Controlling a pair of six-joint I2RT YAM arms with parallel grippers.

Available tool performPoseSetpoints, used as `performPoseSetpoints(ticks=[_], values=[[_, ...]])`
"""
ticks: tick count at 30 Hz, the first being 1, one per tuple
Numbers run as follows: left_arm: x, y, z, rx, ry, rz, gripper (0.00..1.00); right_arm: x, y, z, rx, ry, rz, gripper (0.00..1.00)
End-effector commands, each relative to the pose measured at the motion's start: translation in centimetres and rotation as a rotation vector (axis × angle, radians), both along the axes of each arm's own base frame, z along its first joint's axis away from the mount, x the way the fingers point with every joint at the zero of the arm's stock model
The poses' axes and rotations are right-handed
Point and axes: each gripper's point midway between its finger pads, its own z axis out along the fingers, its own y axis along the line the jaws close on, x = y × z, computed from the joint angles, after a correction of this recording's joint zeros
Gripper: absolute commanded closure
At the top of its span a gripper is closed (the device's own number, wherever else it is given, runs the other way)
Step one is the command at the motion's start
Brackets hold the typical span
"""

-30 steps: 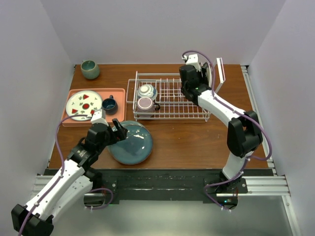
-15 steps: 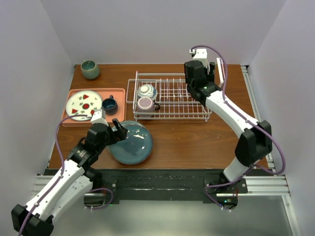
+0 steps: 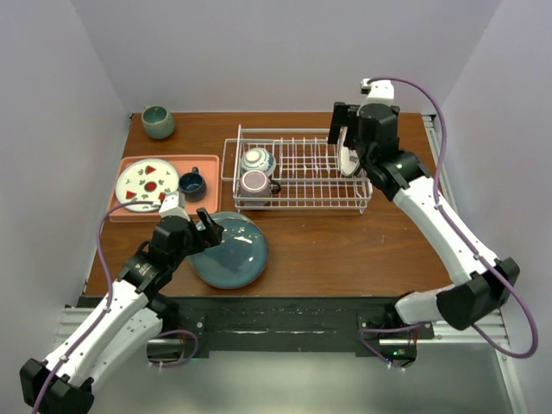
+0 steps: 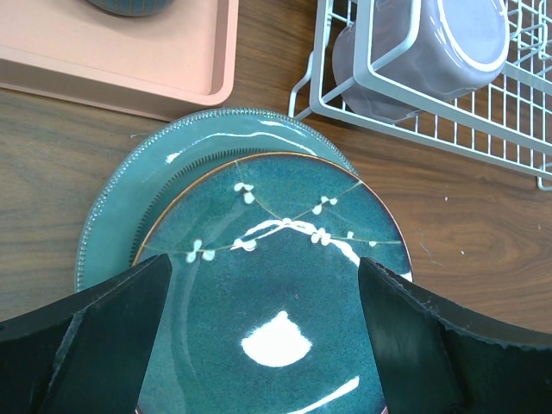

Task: Load the mixed dishes into the dish rack

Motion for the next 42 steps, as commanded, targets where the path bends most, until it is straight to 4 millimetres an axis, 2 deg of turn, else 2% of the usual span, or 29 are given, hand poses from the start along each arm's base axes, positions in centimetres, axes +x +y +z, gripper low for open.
performPoseSetpoints(ticks=[1,3,4,5,8,9,11,12,14,15,18,21,26,31,33,35,36,41,42], values=[[0.5,-0.2,1.8,-0.021,-0.044,0.002,0.05,-3.2,5.9,-0.2,0.206,0.056,0.323,0.01],[0.5,-0.1,1.7,-0.022,-0.043,0.01,0.05,-4.4,7.7,-1.1,0.274,0.084,0.418,0.01],[0.5,-0.1,1.7,-0.022,-0.042,0.012,0.05,-5.5,9.3,-1.2,0.314,0.101,0.524,0.01],[0.6,-0.1,1.8,-0.027,-0.043,0.016,0.05,-6.3,10.0,-1.0,0.338,0.102,0.568,0.01],[0.6,0.0,1.7,-0.026,-0.042,0.022,0.05,-8.6,12.0,-2.2,0.41,0.155,0.694,0.01],[0.6,0.0,1.7,-0.026,-0.041,0.024,0.05,-9.4,12.6,-3.6,0.428,0.182,0.721,0.01],[0.6,0.1,1.6,-0.025,-0.039,0.031,0.04,-11.0,13.7,-4.4,0.458,0.199,0.783,0.01],[0.6,0.1,1.6,-0.024,-0.036,0.033,0.04,-12.3,14.8,-5.5,0.471,0.213,0.819,0.01],[0.7,0.2,1.5,-0.021,-0.033,0.04,0.04,-13.5,16.0,-6.7,0.46,0.234,0.836,0.01],[0.7,0.1,1.2,-0.018,-0.027,0.04,0.04,-15.2,17.3,-8.2,0.44,0.27,0.879,0.01],[0.8,-0.1,1.0,-0.024,-0.018,0.033,0.04,-17.4,18.7,-10.9,0.441,0.337,0.917,0.02],[0.8,-0.1,0.8,-0.023,-0.015,0.032,0.04,-18.3,18.7,-12.9,0.472,0.368,0.91,0.01],[0.7,-0.3,0.5,-0.024,-0.02,0.018,0.04,-19.4,19.3,-14.4,0.528,0.401,0.935,0.02],[0.8,-0.3,0.0,-0.028,-0.014,0.024,0.04,-20.3,20.4,-18.1,0.545,0.497,0.914,0.03],[0.8,-0.4,-0.3,-0.028,-0.004,0.025,0.04,-20.4,21.0,-20.2,0.558,0.546,0.89,0.08],[0.7,-0.4,-0.5,-0.028,0.004,0.022,0.04,-20.1,21.6,-20.8,0.583,0.555,0.875,0.15],[0.7,-0.4,-0.6,-0.029,0.007,0.024,0.04,-19.9,21.8,-22.1,0.579,0.583,0.853,0.17],[0.6,-0.5,-1.0,-0.032,0.013,0.022,0.04,-19.0,22.9,-24.0,0.574,0.601,0.79,0.27],[0.6,-0.5,-0.9,-0.032,0.012,0.02,0.04,-18.9,23.1,-25.0,0.571,0.622,0.781,0.28]])
